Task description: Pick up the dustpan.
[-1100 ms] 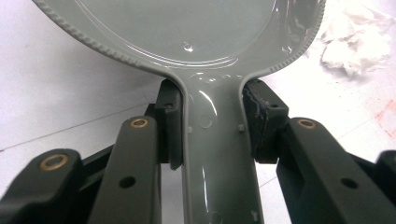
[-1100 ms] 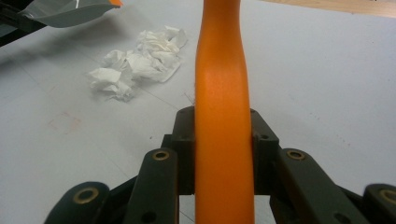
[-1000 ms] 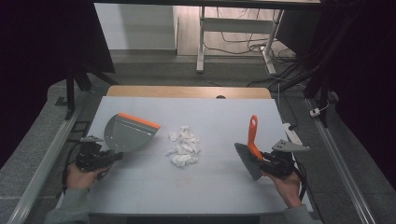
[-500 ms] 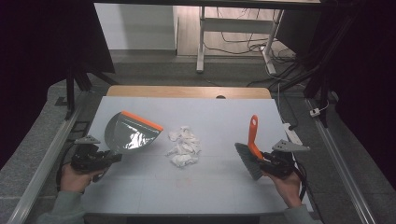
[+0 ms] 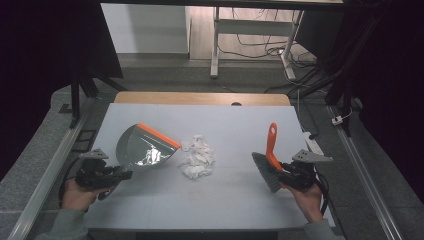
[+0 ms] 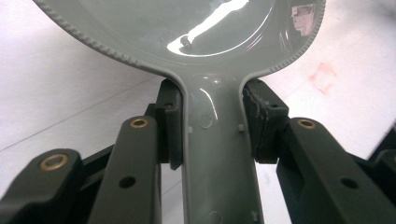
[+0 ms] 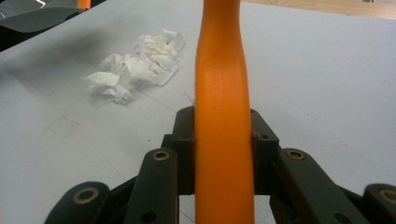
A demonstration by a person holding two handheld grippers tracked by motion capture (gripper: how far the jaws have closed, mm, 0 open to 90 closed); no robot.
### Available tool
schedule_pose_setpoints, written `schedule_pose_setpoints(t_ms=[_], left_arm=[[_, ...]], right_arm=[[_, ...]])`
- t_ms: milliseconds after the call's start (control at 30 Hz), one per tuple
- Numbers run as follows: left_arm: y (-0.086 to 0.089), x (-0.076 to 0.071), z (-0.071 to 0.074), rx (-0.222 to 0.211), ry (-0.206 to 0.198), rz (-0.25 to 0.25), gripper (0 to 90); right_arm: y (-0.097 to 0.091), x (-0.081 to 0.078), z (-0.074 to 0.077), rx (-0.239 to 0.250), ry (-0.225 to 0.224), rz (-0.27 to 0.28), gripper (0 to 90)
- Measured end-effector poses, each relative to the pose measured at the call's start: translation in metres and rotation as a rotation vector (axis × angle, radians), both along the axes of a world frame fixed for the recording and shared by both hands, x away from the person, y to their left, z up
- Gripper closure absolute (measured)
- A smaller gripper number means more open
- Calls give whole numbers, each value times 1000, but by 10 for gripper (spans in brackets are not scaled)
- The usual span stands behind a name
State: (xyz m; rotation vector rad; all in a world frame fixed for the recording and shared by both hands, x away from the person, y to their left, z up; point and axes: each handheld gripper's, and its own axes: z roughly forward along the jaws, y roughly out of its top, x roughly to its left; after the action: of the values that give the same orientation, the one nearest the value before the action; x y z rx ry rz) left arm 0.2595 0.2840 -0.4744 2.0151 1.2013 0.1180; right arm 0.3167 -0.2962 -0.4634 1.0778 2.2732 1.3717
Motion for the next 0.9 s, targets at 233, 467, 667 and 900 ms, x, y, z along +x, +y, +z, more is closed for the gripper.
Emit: schedule_pose_setpoints(t_ms=[233, 467, 667, 900], left_arm=[[-3, -2, -3, 18, 8, -48, 622], [-6, -9, -6, 6, 11, -100, 622], [-3, -15, -14, -34, 29, -152, 622], [1, -22, -17, -17, 38, -171, 622]], right_arm=[[0, -1, 2, 8, -3, -1, 701], [1, 0, 1, 3, 2, 2, 701], [1, 0, 0, 5, 1, 1, 701], [2, -1, 1, 4, 1, 1, 701]])
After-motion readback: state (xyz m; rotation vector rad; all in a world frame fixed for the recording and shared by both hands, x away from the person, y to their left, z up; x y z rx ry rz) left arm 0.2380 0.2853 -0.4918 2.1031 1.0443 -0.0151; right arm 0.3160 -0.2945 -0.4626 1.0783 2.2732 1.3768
